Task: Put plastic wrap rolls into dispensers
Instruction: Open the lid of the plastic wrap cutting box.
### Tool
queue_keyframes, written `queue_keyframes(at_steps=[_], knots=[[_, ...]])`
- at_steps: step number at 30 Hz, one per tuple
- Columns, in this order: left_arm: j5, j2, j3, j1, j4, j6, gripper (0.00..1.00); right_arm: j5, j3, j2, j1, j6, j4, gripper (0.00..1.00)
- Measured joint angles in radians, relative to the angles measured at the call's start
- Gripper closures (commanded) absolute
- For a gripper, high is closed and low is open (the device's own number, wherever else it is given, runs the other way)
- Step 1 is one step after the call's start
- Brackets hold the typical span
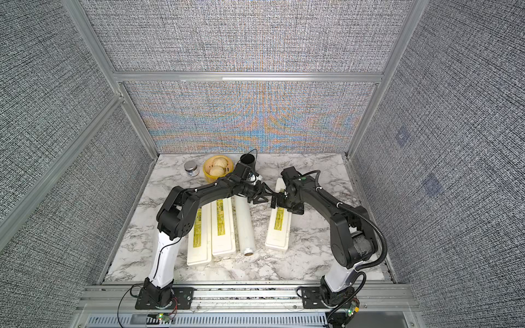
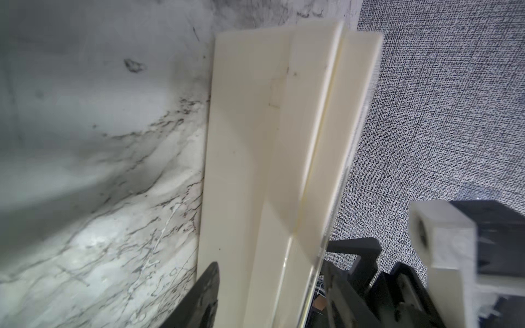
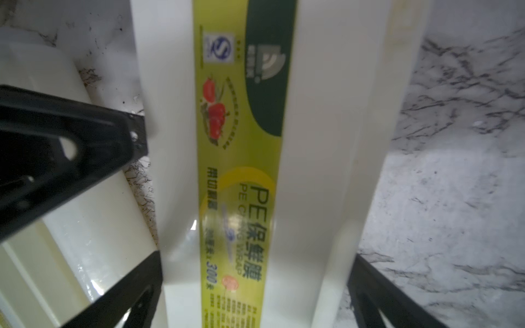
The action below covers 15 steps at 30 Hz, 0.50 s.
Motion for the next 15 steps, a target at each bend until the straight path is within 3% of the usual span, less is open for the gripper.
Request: queue_keyframes(at_steps=[15], knots=[[-0.005, -0.008, -0.018, 0.015, 0.0, 0.003, 0.42, 0.065, 0.09, 0.009, 0.024, -0.021, -0.105, 0.01]])
